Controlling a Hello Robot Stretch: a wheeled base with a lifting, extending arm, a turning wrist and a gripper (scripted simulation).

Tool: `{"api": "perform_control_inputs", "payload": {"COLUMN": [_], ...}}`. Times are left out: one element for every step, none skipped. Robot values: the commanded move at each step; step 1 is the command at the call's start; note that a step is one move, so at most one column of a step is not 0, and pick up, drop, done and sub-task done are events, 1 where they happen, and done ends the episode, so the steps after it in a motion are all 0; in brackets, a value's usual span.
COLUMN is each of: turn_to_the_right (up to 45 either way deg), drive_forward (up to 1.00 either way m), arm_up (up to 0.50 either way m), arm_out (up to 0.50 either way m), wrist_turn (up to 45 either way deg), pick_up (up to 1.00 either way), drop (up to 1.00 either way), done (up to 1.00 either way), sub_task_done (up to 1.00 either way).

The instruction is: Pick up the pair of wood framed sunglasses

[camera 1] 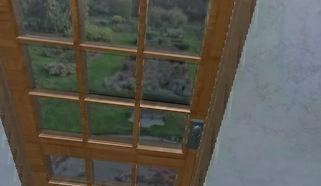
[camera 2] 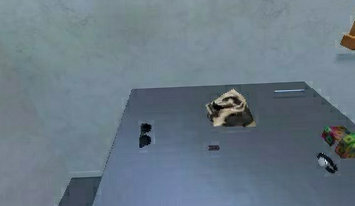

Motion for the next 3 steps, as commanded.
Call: {"api": "perform_control_inputs", "payload": {"turn_to_the_right": [0.0,0.0,0.0], "drive_forward": [0.0,0.0,0.0], "arm_up": [0.5,0.38,0.0], "arm_out": [0.0,0.0,0.32], "wrist_turn": [0.0,0.0,0.0], "pick_up": [0.0,0.0,0.0], "drop": [0.0,0.0,0.0], "done": [0.0,0.0,0.0], "sub_task_done": [0.0,0.0,0.0]}}
